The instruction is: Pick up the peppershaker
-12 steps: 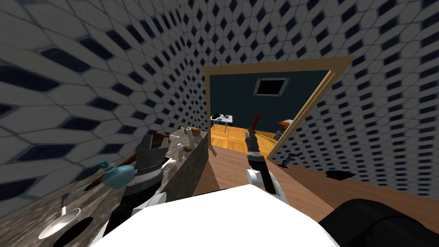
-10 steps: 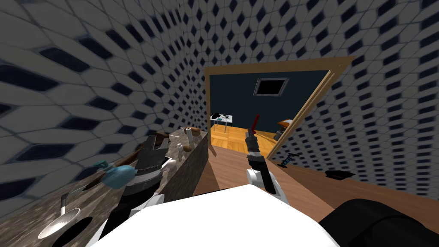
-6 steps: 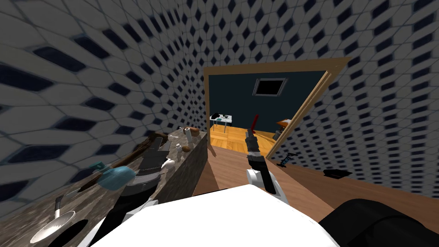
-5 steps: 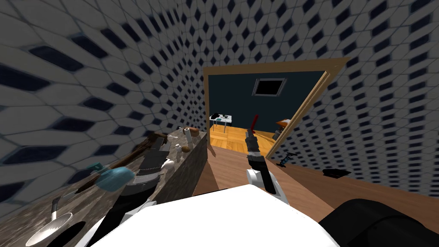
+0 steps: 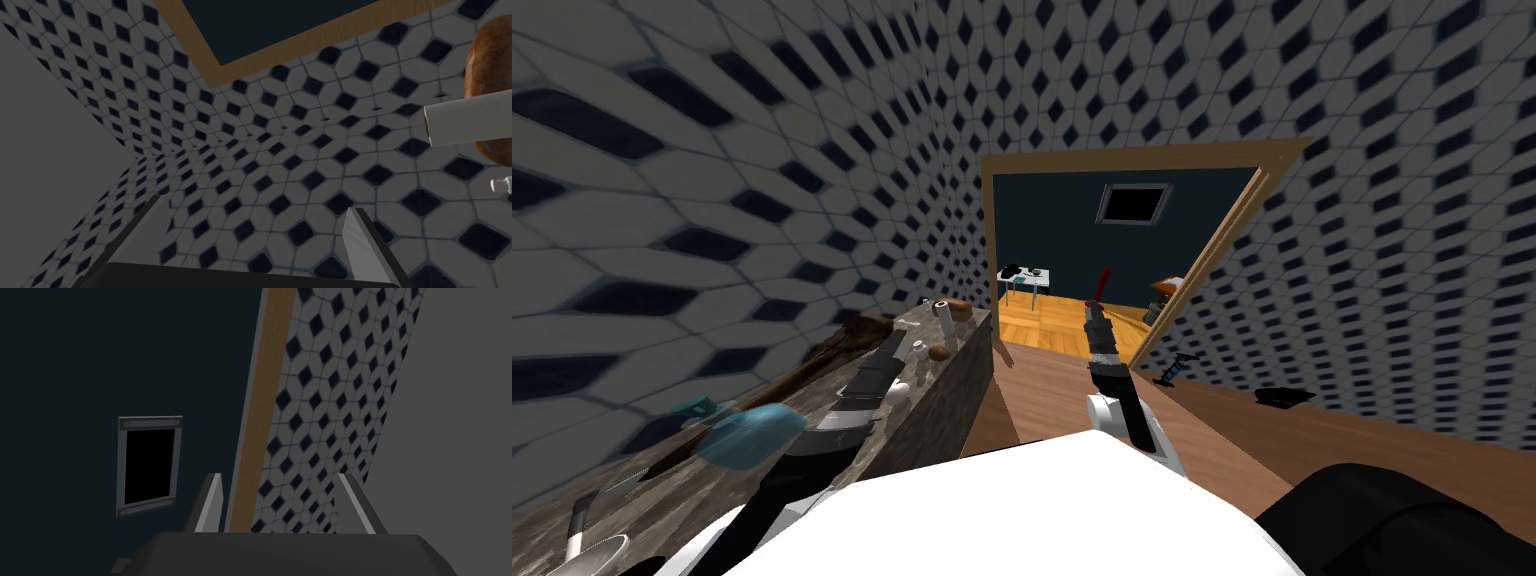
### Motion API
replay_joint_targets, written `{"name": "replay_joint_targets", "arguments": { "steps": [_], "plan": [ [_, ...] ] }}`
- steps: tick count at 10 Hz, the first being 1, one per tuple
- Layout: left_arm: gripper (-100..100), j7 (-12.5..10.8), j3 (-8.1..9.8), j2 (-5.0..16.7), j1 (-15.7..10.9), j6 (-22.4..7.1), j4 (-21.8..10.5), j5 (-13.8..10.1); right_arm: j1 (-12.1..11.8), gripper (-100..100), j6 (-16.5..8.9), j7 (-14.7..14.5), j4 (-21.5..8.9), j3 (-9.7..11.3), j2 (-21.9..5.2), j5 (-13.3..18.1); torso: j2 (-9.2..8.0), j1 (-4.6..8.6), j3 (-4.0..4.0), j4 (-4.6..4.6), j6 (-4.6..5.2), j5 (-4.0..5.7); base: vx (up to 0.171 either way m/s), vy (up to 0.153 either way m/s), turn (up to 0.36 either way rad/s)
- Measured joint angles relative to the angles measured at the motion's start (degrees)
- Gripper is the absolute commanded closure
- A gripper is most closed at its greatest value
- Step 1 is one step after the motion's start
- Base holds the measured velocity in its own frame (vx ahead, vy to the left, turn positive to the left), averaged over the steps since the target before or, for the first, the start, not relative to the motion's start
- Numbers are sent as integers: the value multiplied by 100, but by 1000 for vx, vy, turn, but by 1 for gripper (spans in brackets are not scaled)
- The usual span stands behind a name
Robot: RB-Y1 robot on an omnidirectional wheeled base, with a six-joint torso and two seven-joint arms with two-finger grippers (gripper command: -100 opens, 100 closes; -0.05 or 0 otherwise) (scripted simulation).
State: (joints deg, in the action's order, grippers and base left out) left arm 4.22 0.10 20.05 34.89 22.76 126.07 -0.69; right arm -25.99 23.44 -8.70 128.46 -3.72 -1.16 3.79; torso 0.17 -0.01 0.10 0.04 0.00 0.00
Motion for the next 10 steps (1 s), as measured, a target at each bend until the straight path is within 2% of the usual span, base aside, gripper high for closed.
{"name": "replay_joint_targets", "arguments": {
  "steps": [10],
  "plan": [
    [-100, -69, 186, 1632, 312, -1397, -290, 107, 0, 0, 0, 0, 0, 0, 0, 0, -9, -7, -5, -2, 0, -2, 29, 15, -55]
  ]
}}
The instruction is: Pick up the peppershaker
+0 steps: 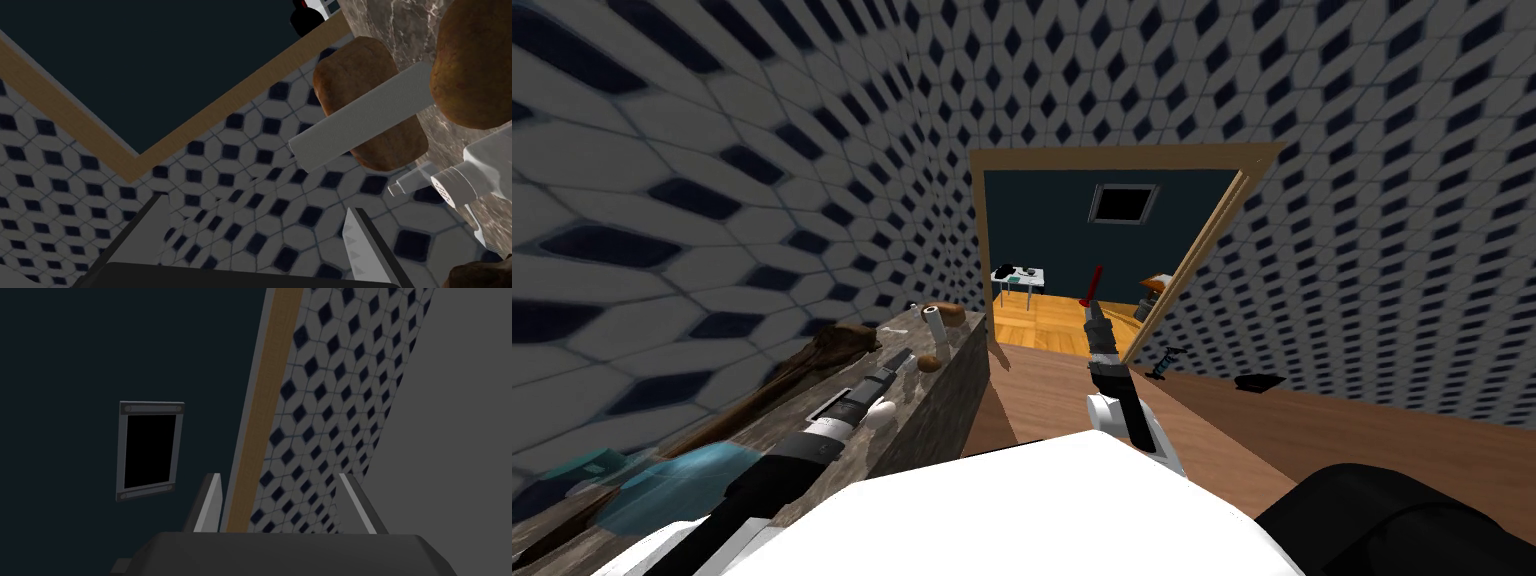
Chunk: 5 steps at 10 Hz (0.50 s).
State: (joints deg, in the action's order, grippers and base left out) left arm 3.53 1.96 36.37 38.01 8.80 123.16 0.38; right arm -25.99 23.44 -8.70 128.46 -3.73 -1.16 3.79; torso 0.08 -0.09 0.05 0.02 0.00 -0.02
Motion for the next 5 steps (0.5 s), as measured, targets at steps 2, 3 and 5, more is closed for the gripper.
{"name": "replay_joint_targets", "arguments": {
  "steps": [2, 3, 5],
  "plan": [
    [-100, 4, 8, 279, 42, -270, -75, 37, 0, 0, 0, 0, 0, 0, 0, 0, 0, 0, 0, 0, -1, 0, 21, 21, -45],
    [-100, 14, 0, 423, 54, -440, -89, 62, 0, 0, 0, 0, 0, 0, 0, 0, 1, 0, 0, 0, 0, 0, 29, 27, -84],
    [-100, -5, 52, 711, 158, -728, -98, 79, 0, 0, 0, 0, 0, 0, 0, 0, 1, -1, 0, 0, -1, -1, 19, 22, -46]
  ]
}}
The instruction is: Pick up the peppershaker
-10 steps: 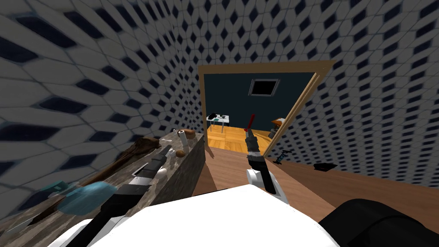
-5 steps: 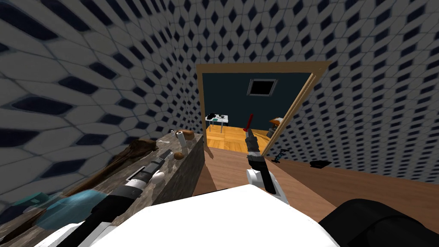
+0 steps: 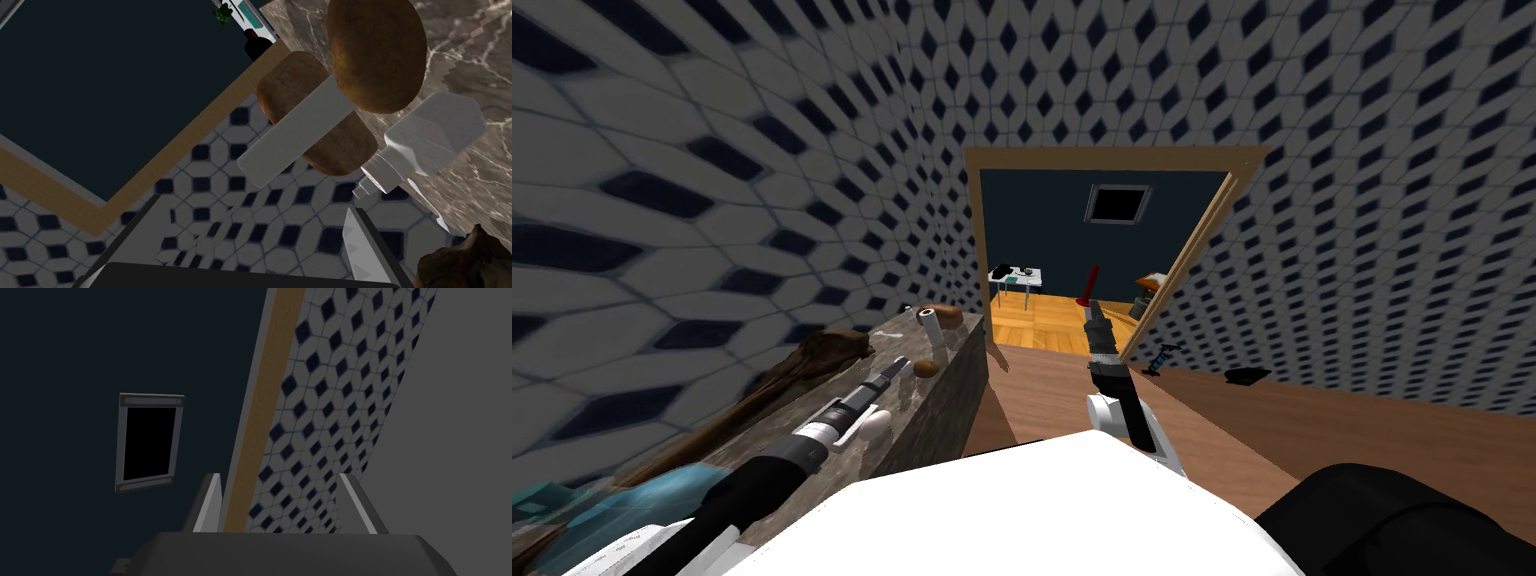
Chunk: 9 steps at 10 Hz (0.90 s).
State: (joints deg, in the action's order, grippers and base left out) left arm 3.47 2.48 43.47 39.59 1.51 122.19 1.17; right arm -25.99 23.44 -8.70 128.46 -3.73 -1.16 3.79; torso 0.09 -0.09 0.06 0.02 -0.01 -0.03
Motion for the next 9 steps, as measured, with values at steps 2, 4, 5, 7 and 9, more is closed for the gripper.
{"name": "replay_joint_targets", "arguments": {
  "steps": [2, 4, 5, 7, 9],
  "plan": [
    [-100, 1, 14, 299, 67, -213, -123, 42, 0, 0, 0, 0, 0, 0, 0, 0, 2, 0, 1, 0, 1, 0, 26, 22, -63],
    [-100, -15, 28, 557, 89, -473, -126, 55, 0, 0, 0, 0, 0, 0, 0, 0, 0, 5, 0, 0, 1, 1, 27, 12, -73],
    [-100, -28, 38, 737, 103, -621, -181, 59, 0, 0, 0, 0, 0, 0, 0, 0, 5, 5, 2, 1, 1, 1, 44, 10, -112],
    [-100, -51, 77, 1082, 215, -901, -223, 87, 0, 0, 0, 0, 0, 0, 0, 0, 11, 5, 6, 2, 1, 1, 51, 11, -90],
    [-100, -67, 46, 1408, 215, -1167, -329, 98, 0, 0, 0, 0, 0, 0, 0, 0, 13, 7, 8, 3, 1, 1, 48, 9, -90]
  ]
}}
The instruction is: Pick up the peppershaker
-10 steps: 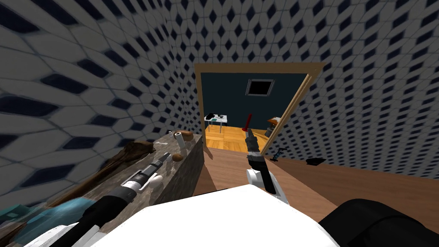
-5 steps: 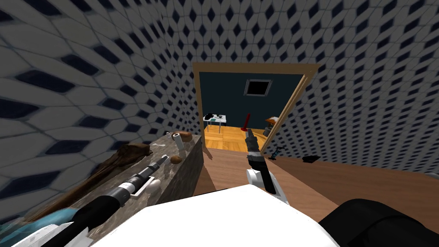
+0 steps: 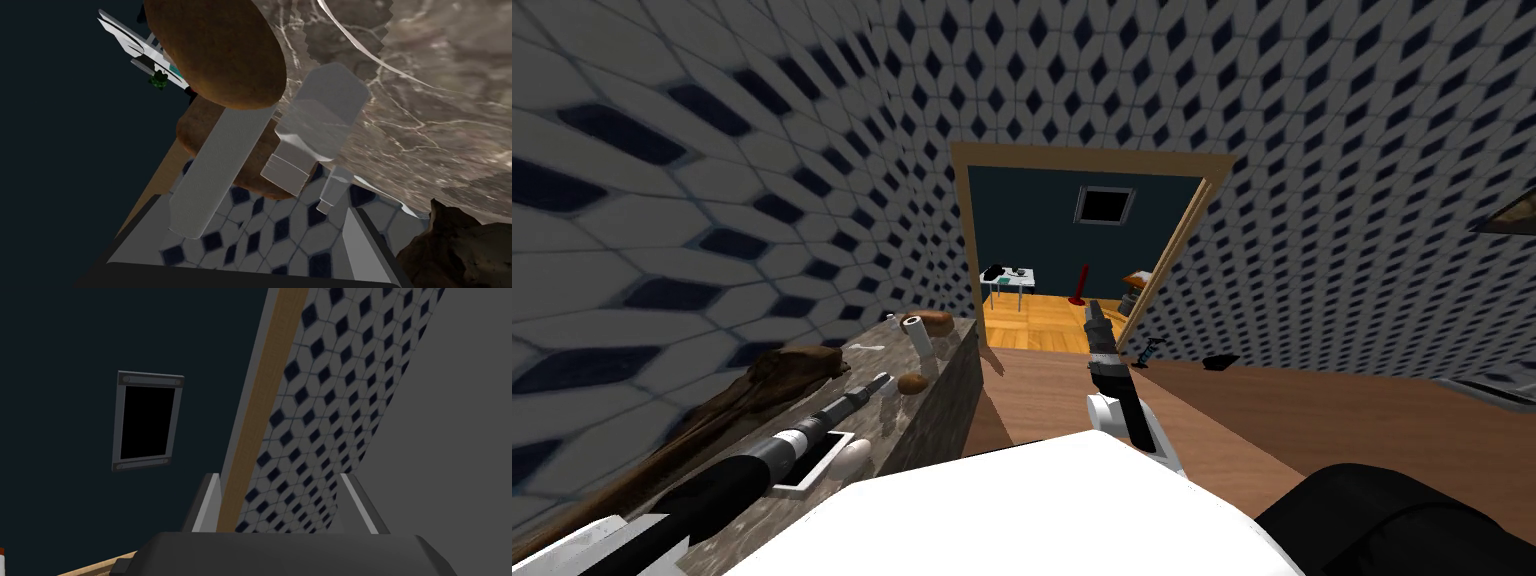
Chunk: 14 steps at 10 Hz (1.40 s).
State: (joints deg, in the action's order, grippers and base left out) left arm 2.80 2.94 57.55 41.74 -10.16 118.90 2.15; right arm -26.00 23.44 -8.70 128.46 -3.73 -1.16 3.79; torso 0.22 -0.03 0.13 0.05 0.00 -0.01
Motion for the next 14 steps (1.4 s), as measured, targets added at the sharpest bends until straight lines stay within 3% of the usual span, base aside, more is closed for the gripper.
{"name": "replay_joint_targets", "arguments": {
  "steps": [6, 7, 8, 9, 14],
  "plan": [
    [-100, 0, -121, 618, 232, -564, -144, 88, -1, 0, 0, 0, 0, 0, 0, 0, 10, 12, 6, 2, -2, 2, 55, -5, -79],
    [0, 0, -124, 625, 241, -579, -146, 90, 0, 0, 0, 0, 0, 0, 0, 0, -2, 10, 0, 0, -3, 2, 7, -1, 3],
    [-100, 0, -123, 625, 240, -577, -146, 90, 0, 0, 0, 0, 0, 0, 0, 0, -13, 9, -7, -3, -3, 2, 89, -38, 152],
    [-100, -28, -16, 648, 356, -434, -272, 139, -2, 0, 0, 0, 0, 0, 0, 0, 4, 19, 1, 0, -9, 4, 108, -43, 127],
    [-100, -75, 65, 622, 413, 319, -759, 314, 0, 0, 0, 0, 0, 0, 0, 0, 6, 23, 4, 2, -2, 6, 90, -46, 75]
  ]
}}
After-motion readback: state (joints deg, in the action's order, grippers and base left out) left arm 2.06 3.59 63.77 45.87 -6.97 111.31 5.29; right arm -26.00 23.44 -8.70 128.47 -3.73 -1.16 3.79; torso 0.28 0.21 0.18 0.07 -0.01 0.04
